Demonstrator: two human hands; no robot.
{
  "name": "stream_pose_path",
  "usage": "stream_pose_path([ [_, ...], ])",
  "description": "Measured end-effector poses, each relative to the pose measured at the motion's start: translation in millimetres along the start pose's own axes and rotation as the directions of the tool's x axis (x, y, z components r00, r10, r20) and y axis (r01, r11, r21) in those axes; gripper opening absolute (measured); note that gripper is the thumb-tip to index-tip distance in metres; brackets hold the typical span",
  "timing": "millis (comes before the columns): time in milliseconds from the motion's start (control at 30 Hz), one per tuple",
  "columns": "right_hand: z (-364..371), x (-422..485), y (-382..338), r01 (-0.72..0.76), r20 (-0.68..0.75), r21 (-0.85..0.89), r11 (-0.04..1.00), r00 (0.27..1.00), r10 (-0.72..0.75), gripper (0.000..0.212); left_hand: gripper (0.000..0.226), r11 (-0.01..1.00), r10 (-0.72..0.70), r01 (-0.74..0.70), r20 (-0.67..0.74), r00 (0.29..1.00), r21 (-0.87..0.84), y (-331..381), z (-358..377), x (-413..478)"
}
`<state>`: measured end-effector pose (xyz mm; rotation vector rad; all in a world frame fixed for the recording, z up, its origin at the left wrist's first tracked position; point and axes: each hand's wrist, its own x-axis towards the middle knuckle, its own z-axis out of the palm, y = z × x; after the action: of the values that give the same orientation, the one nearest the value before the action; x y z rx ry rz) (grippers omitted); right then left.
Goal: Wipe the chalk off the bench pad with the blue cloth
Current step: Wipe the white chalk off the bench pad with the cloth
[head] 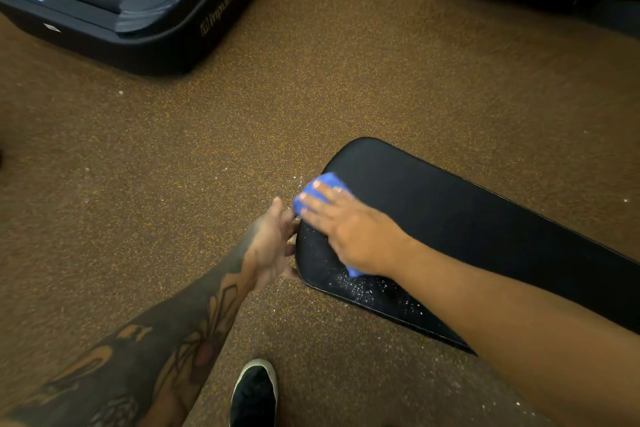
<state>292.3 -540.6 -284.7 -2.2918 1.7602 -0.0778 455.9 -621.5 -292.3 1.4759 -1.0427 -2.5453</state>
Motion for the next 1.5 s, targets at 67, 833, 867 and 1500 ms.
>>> stream_pose_path([
  [67,0,-5,3,0.040,0.026,-0.015,0.999,0.999,-0.040,0.058,0.072,0.999,-0.013,0.014,0.020,1.000,-0.034,-2,-4,2],
  [833,-4,-24,-13,0.049,0.016,-0.038,0.998,0.999,-0.048,0.054,0.077,0.995,-0.057,0.063,0.076,0.995,-0.071,0,-9,6],
  [867,2,-29,-22,0.147,0.053,-0.021,0.989,0.988,-0.145,0.055,0.077,0.994,-0.072,0.077,0.072,0.995,-0.073,0,-10,9],
  [1500,6,-62,-18,0.249,0.048,-0.070,0.966,0.968,-0.246,0.050,0.052,0.968,-0.010,0.048,-0.151,0.989,0.247,2,13,8],
])
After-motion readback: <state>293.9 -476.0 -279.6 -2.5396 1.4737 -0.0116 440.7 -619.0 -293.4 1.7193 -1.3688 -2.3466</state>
